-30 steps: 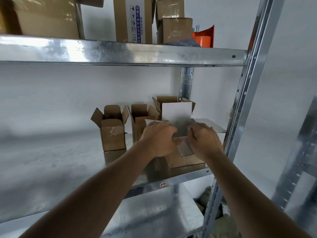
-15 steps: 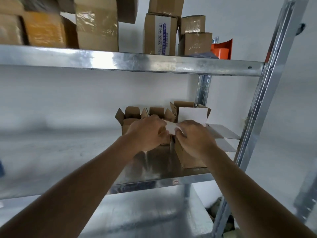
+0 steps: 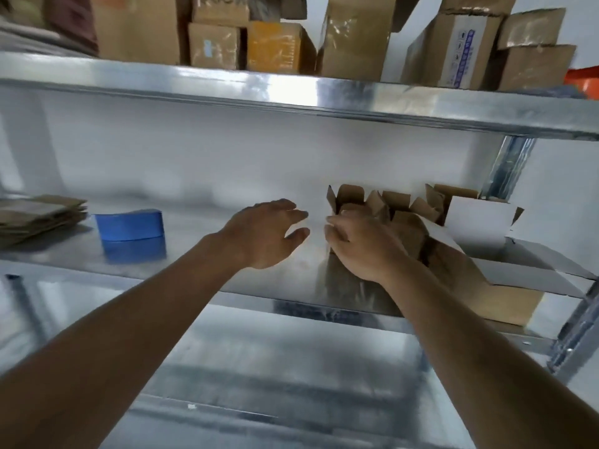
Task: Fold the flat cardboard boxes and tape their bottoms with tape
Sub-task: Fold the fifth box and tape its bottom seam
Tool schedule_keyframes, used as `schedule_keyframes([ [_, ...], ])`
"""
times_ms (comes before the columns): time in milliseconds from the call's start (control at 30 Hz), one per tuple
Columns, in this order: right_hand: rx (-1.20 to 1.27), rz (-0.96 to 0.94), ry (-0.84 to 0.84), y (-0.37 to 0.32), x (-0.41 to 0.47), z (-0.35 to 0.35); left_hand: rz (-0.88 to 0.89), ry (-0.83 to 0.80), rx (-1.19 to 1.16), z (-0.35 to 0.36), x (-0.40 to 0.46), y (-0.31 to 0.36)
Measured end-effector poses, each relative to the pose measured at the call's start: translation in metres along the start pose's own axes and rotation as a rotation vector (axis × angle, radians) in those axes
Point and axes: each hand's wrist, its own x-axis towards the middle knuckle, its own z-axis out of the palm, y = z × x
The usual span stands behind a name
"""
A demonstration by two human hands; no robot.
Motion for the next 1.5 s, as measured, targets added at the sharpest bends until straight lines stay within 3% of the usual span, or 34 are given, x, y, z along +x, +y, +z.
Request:
schedule_keyframes([
  [267,0.069,-0.116,-0.092,-0.144,0.039,0.065,-0.159,0.009,0.006,-0.019,-0.072,-0.143],
  [767,0.197,-0.216,-0.154,-0.406,0.122,0.180,-0.297,-0.038,0.091,-0.057,-0.196,-0.408],
  [1133,0.220,-0.311,-0.229,-0.505,0.229,0.279,-0.405,-0.061,0.063,-0.030,-0.204,-0.573],
  [1500,0.274,-0.236,-0.302,-0.562,0.332,0.384,-0.499,-0.093,0.036,-0.008,-0.172,-0.706],
])
